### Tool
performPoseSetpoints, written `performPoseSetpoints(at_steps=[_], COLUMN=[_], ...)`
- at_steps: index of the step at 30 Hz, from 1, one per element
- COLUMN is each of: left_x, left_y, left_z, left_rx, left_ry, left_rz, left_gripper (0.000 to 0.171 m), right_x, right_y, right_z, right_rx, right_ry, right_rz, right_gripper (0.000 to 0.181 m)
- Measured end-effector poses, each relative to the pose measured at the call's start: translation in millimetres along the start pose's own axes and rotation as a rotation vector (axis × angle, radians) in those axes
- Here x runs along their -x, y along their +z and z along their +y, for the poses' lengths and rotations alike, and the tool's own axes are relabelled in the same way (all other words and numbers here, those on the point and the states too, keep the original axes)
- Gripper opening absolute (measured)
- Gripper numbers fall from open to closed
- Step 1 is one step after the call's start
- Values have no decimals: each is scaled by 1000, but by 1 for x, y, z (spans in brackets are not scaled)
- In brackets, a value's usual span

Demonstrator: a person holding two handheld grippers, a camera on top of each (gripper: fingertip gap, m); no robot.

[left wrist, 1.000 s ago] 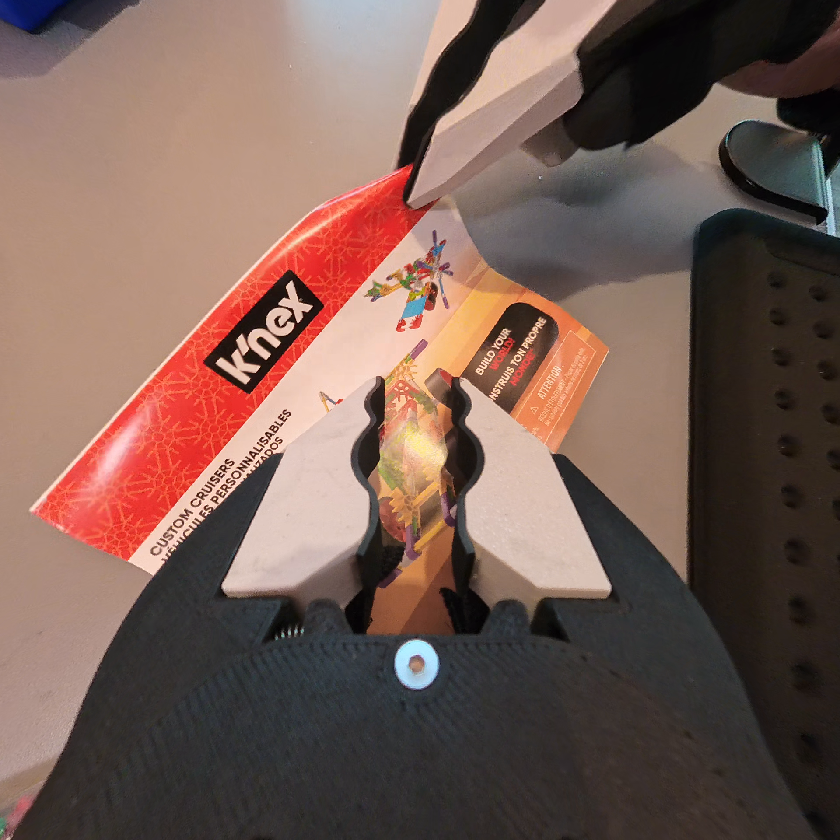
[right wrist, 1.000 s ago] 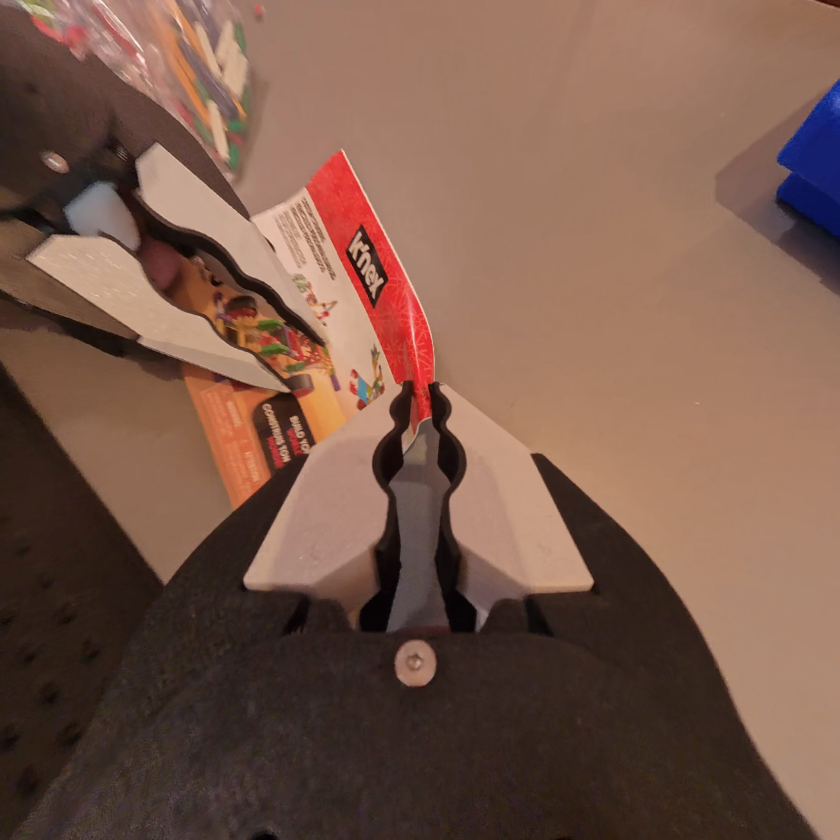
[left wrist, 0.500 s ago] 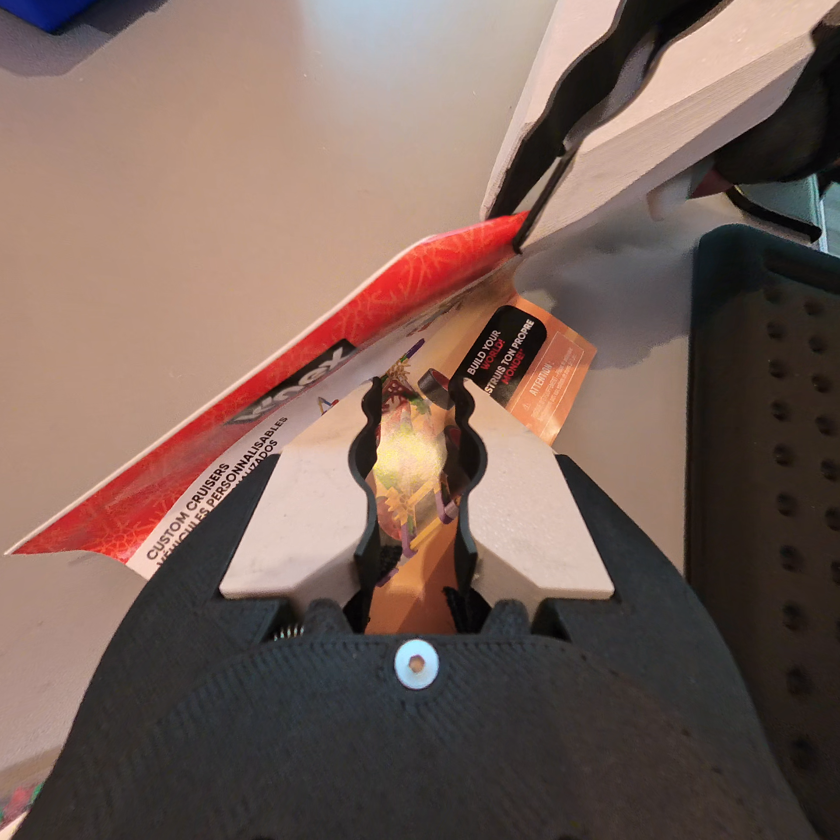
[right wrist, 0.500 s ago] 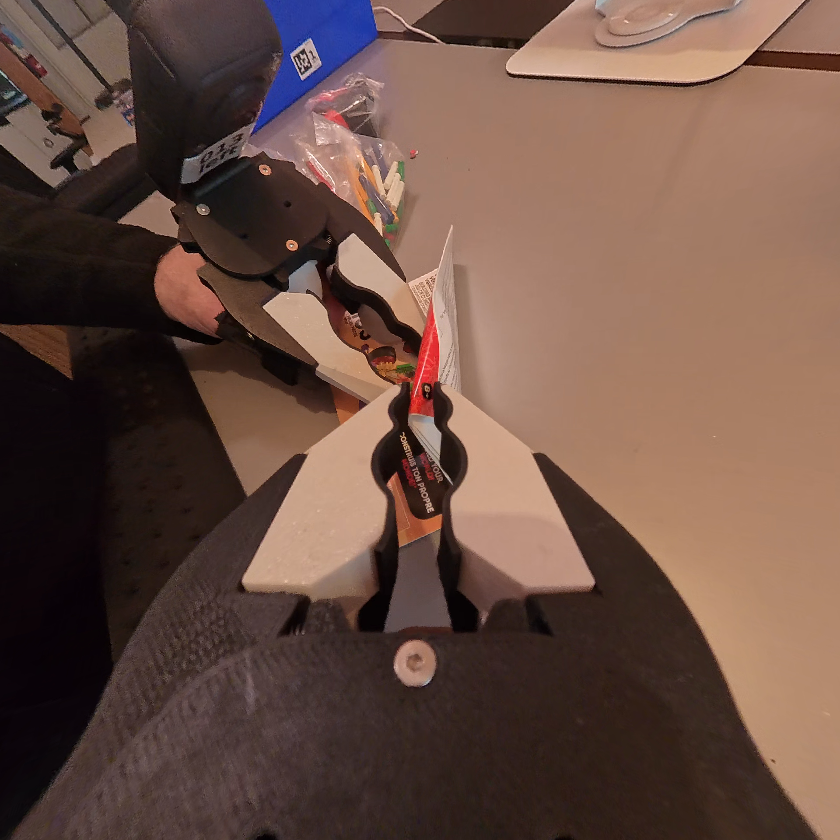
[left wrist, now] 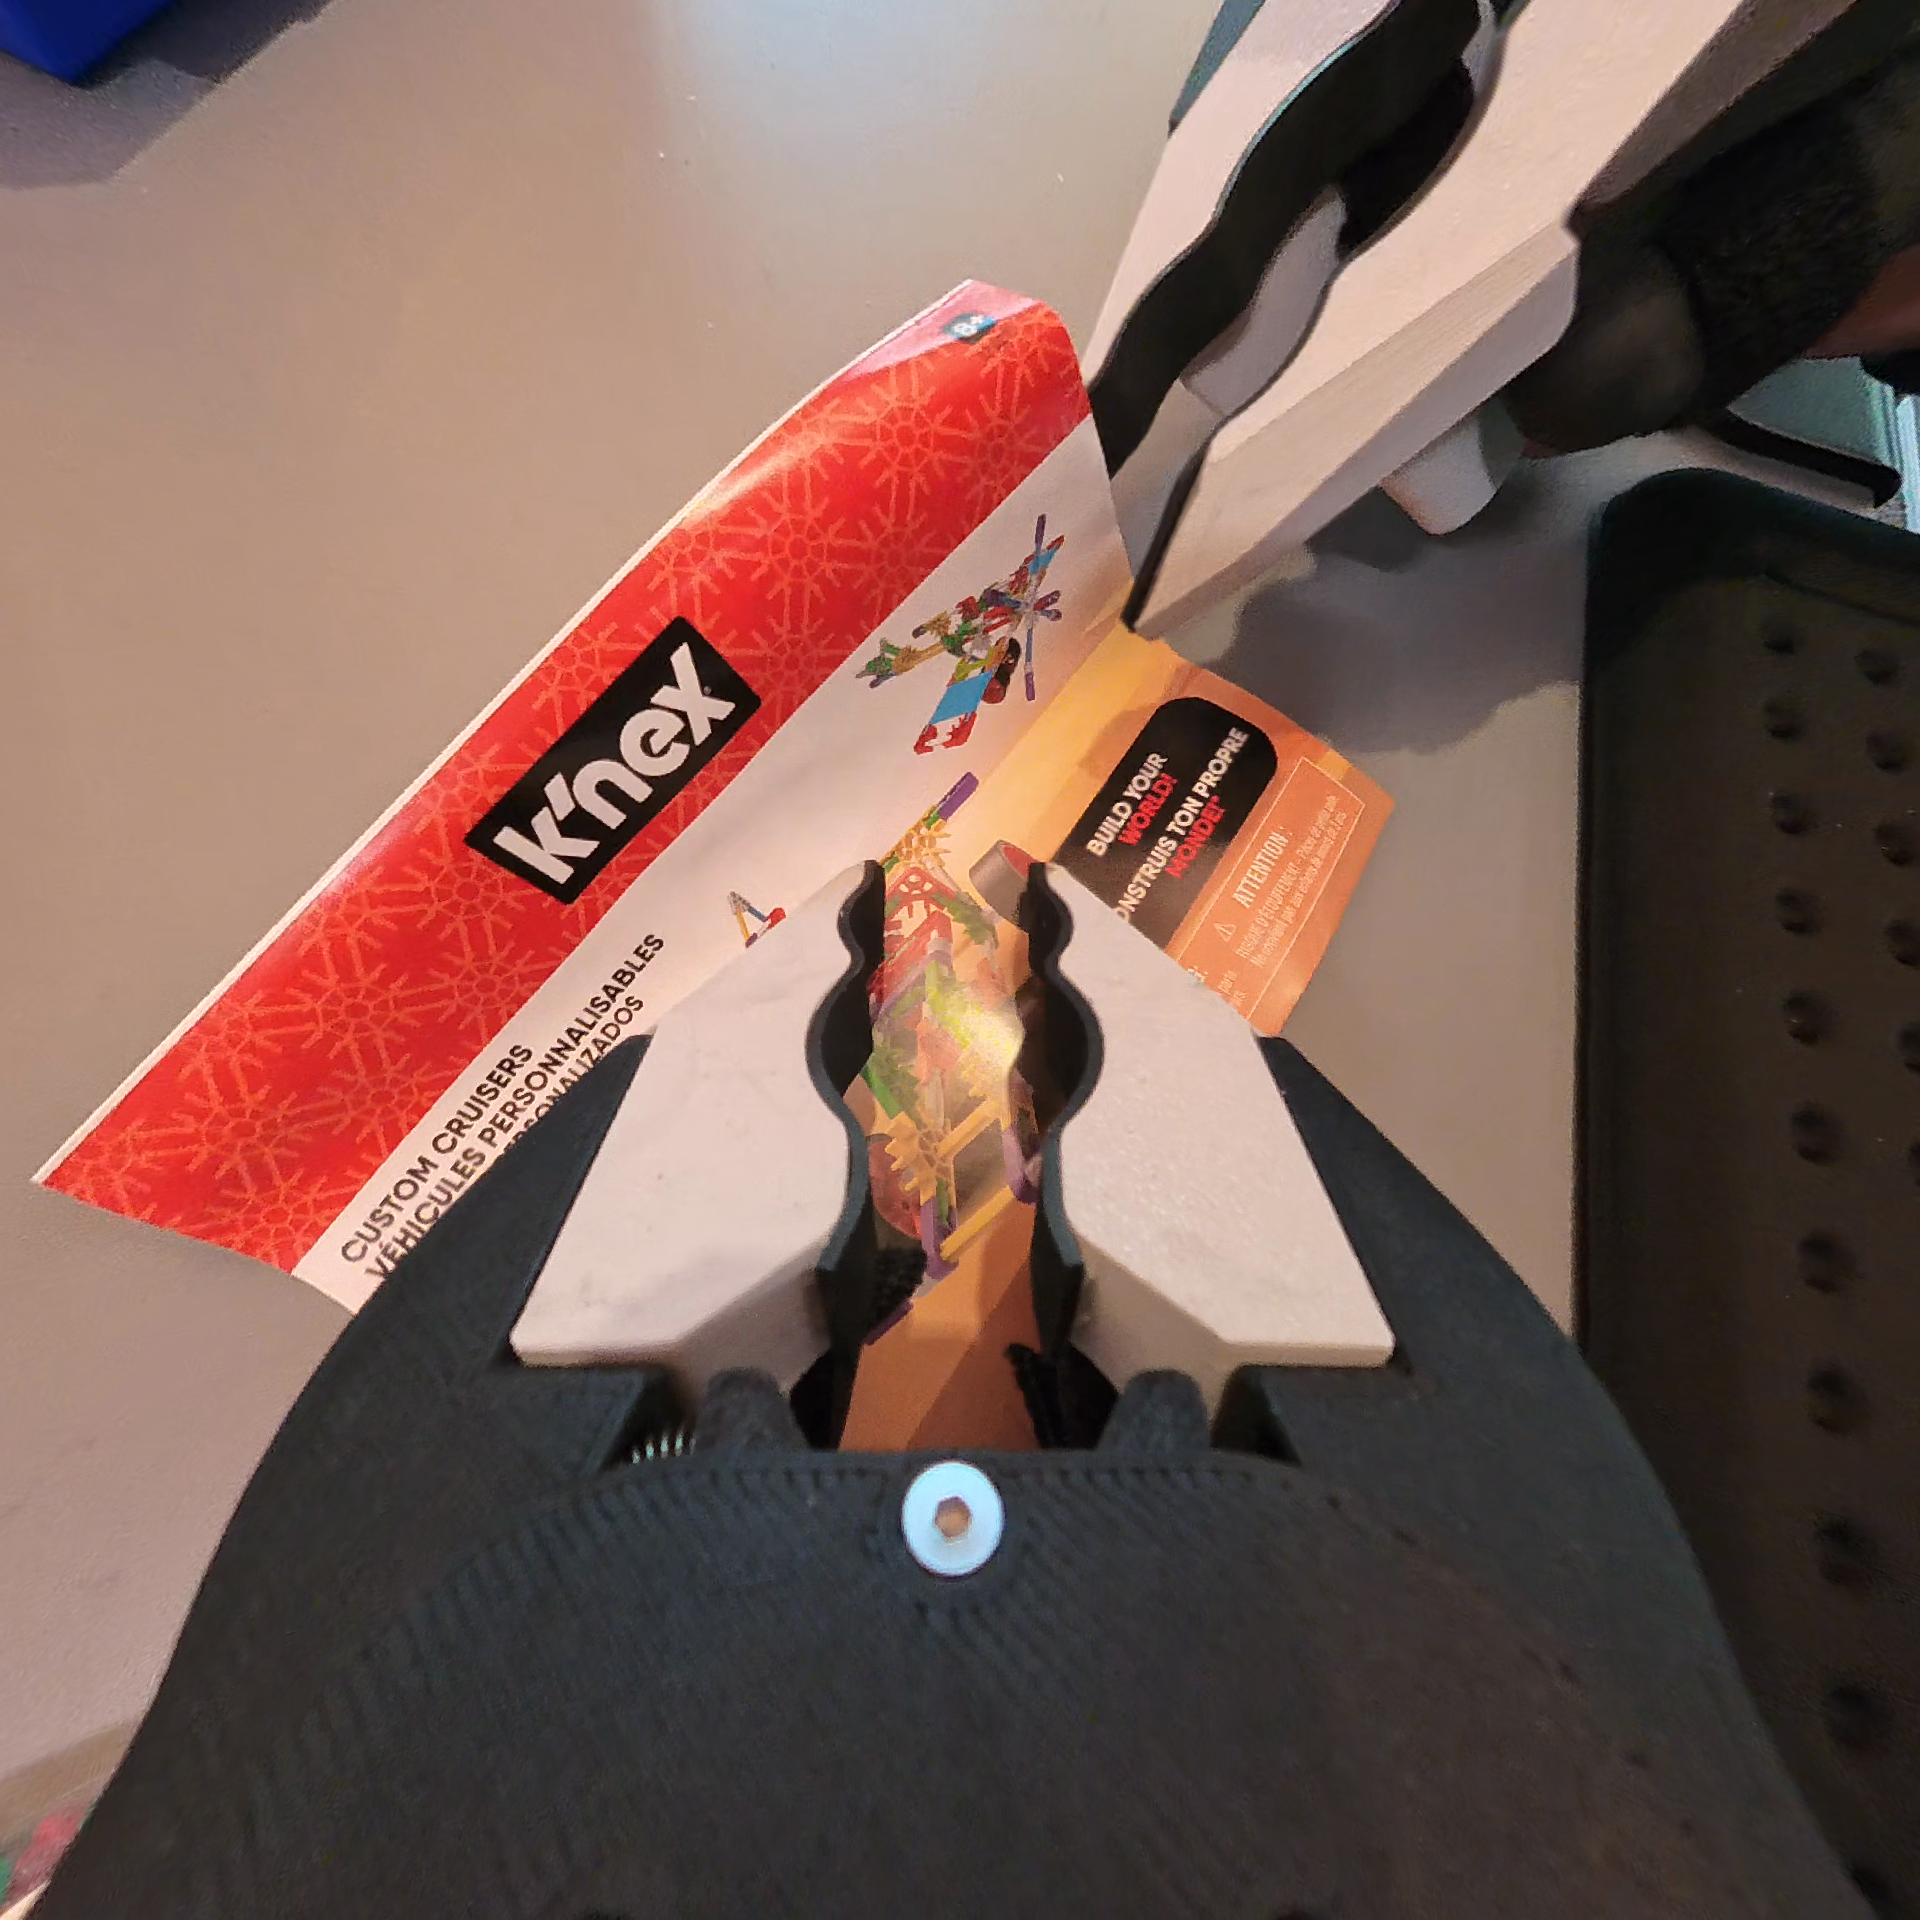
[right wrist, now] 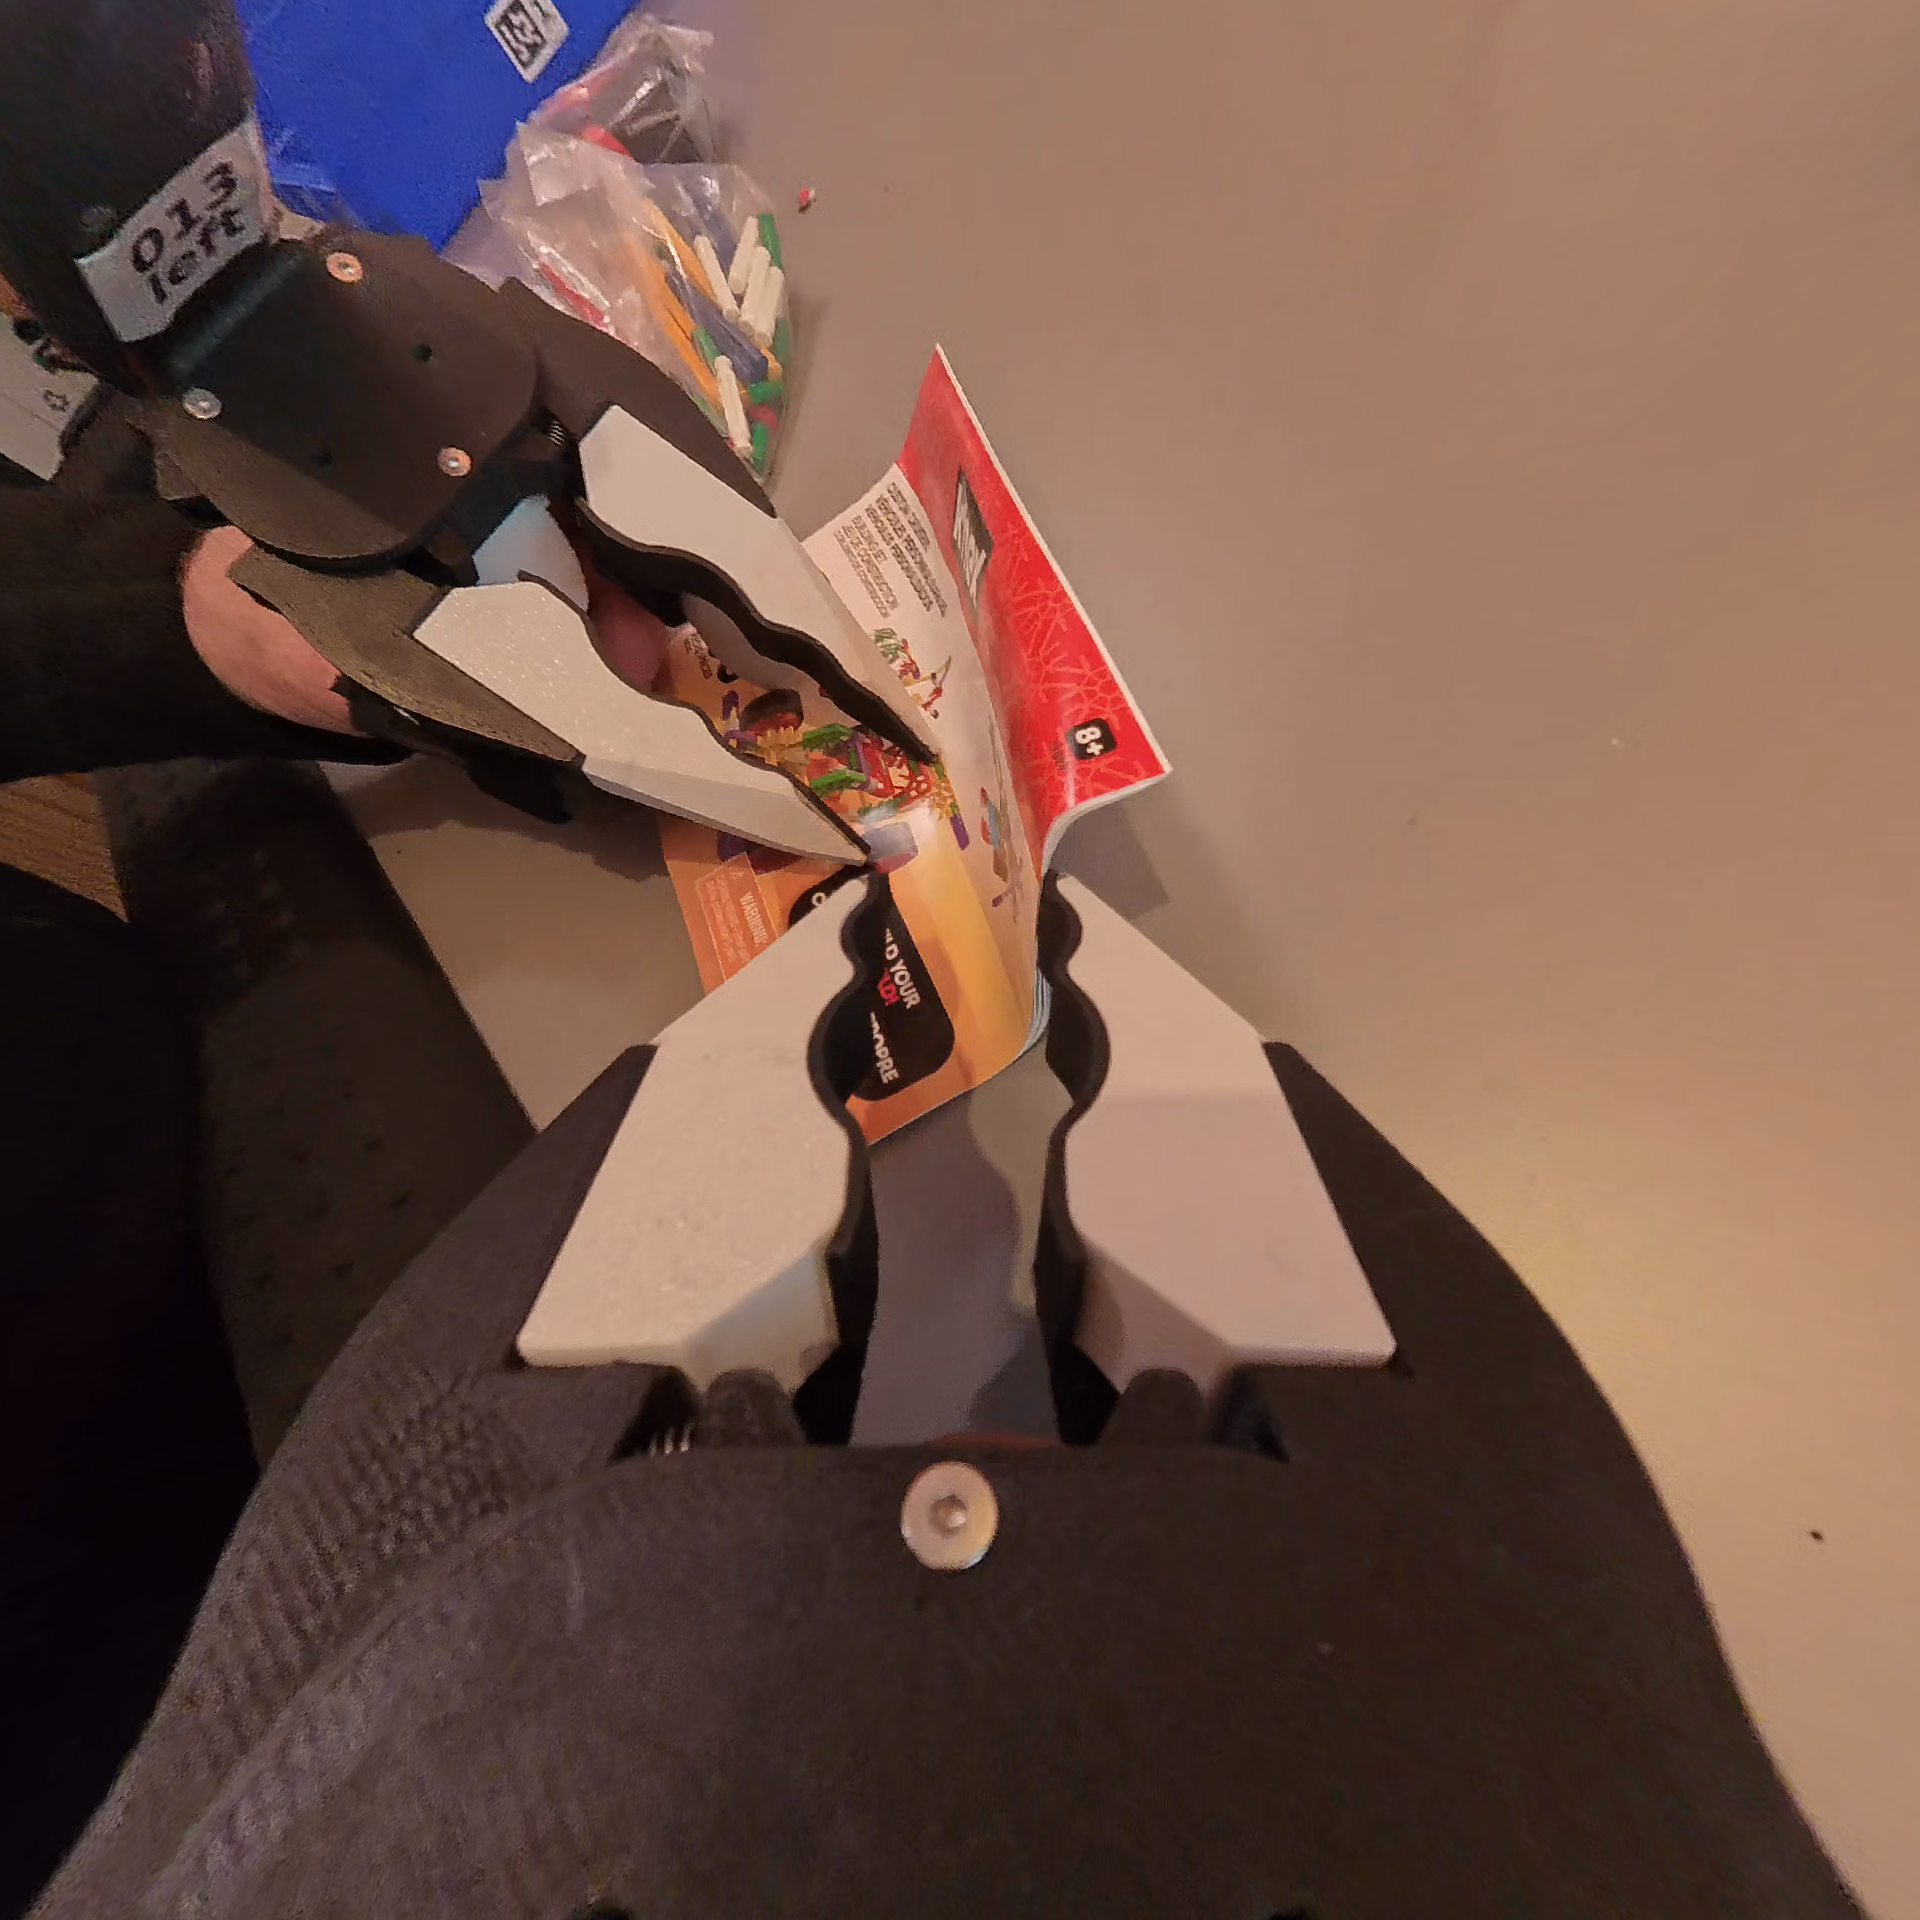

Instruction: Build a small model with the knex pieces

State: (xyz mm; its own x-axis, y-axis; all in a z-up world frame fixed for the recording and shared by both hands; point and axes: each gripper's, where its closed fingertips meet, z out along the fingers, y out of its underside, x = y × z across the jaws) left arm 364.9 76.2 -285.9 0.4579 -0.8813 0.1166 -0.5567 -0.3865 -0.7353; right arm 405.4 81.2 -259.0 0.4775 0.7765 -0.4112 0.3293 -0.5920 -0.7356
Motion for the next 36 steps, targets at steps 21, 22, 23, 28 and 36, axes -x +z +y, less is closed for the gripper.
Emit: performPoseSetpoints(at_steps=[21,22,23,28,36], left_x=[-16,-16,-16,-8,-1], left_y=[-72,-75,-77,-89,-121], left_z=[-92,-96,-100,-104,-119], left_rx=[-354,-352,-353,-391,-563], left_ry=[-193,-208,-231,-325,-350], left_rz=[45,55,63,82,100], left_gripper=[44,44,44,42,17], right_x=[39,41,44,56,71], right_y=[-10,-11,-11,-10,-12], right_z=[-57,-62,-67,-89,-120], right_rx=[-61,-58,-54,-49,-50], right_ry=[-438,-480,-523,-700,-851], right_rz=[378,422,460,559,623], right_gripper=[0,0,0,0,0])
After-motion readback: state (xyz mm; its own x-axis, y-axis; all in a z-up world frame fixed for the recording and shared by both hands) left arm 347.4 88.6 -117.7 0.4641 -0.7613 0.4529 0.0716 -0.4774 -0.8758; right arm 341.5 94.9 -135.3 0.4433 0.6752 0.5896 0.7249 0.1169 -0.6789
